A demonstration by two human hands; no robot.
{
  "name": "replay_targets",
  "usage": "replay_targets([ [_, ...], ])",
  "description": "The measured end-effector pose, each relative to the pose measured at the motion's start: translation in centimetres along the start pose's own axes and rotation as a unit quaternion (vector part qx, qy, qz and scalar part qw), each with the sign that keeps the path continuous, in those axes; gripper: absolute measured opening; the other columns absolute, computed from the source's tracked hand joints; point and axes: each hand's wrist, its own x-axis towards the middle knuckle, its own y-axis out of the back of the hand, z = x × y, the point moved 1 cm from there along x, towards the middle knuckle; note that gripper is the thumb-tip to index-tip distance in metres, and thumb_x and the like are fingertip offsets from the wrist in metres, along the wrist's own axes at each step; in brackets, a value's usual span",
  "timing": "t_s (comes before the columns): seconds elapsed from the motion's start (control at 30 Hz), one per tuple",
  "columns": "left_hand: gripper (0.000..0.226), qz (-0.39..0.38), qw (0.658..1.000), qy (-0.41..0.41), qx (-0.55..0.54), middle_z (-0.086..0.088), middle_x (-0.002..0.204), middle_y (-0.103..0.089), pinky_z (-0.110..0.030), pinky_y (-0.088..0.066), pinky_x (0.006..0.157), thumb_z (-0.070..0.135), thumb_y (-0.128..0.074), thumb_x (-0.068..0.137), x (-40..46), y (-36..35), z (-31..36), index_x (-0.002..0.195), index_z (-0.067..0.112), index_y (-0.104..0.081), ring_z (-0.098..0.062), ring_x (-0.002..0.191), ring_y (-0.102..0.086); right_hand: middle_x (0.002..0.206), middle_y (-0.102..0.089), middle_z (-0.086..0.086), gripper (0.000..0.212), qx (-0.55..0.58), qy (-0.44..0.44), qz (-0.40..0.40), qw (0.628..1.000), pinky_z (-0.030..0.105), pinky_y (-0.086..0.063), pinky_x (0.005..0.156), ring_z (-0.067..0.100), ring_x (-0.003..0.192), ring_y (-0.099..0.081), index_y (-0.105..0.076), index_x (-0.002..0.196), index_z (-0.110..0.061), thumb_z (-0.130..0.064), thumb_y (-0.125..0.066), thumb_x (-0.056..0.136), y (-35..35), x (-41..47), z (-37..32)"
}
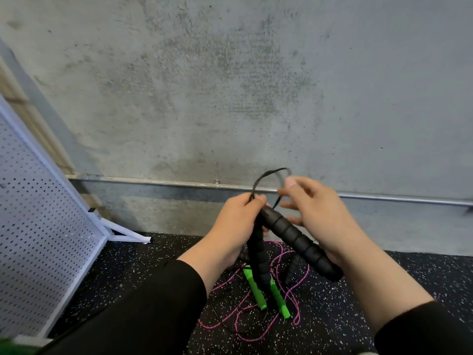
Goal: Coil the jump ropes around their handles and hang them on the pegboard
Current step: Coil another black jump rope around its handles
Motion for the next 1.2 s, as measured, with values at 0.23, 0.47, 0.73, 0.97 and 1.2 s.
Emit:
replay_targets([
  [0.23, 0.023, 0.08, 0.981, 0.111, -0.141, -0.006, 0.069, -0.057, -0.03, -0.052, 0.057, 0.028, -0.062, 0.101, 1.7, 0.7, -0.7, 0.085, 0.013, -0.058, -0.017, 0.055, -0.054, 0.082, -0.076, 0.007, 0.027, -0.152, -0.089, -0.19, 0.966, 0.044, -0.06, 0.076, 0.024, 0.068, -0.07, -0.067, 0.098, -0.014, -0.04, -0.069, 0.093, 0.3, -1.3, 2.6],
  [0.47, 0.033, 0.05, 0.965, 0.118, -0.23, -0.021, 0.101, -0.071, -0.042, -0.059, 0.089, 0.037, -0.056, 0.103, 2.3, 0.1, -0.8, 0.11, 0.005, -0.06, -0.028, 0.095, -0.072, 0.068, -0.07, 0.002, 0.035, -0.204, -0.027, -0.119, 0.971, 0.045, -0.058, 0.07, 0.026, 0.067, -0.07, -0.066, 0.084, -0.017, -0.05, -0.062, 0.095, -0.8, -0.9, 2.3],
  [0.73, 0.069, 0.009, 0.955, 0.105, -0.277, -0.024, 0.134, -0.063, -0.049, -0.048, 0.109, 0.053, -0.067, 0.085, 2.3, 1.2, -0.5, 0.126, -0.003, -0.06, -0.032, 0.127, -0.061, 0.086, -0.074, 0.023, 0.035, -0.014, -0.108, -0.174, 0.979, 0.047, -0.055, 0.064, 0.036, 0.065, -0.069, -0.062, 0.104, -0.003, -0.037, -0.055, 0.101, -1.9, -1.5, 1.6],
  [0.97, 0.023, -0.053, 0.933, 0.064, -0.35, -0.012, 0.104, -0.073, -0.043, -0.051, 0.102, 0.013, -0.062, 0.097, 1.8, 2.5, 0.3, 0.119, 0.015, -0.056, -0.024, 0.106, -0.068, 0.104, -0.071, 0.031, 0.062, 0.215, -0.226, -0.23, 0.922, 0.04, -0.061, 0.069, 0.035, 0.079, -0.068, -0.074, 0.108, 0.0, -0.055, -0.047, 0.095, -3.1, -2.2, 0.8],
  [1.2, 0.031, -0.066, 0.923, 0.048, -0.376, -0.011, 0.1, -0.072, -0.039, -0.057, 0.091, 0.013, -0.062, 0.096, 1.5, 3.0, 0.6, 0.126, 0.018, -0.055, -0.025, 0.096, -0.071, 0.105, -0.066, 0.03, 0.065, 0.35, -0.294, -0.286, 0.842, 0.035, -0.055, 0.056, 0.032, 0.069, -0.062, -0.073, 0.117, -0.002, -0.056, -0.043, 0.098, -3.7, -2.7, 1.2],
])
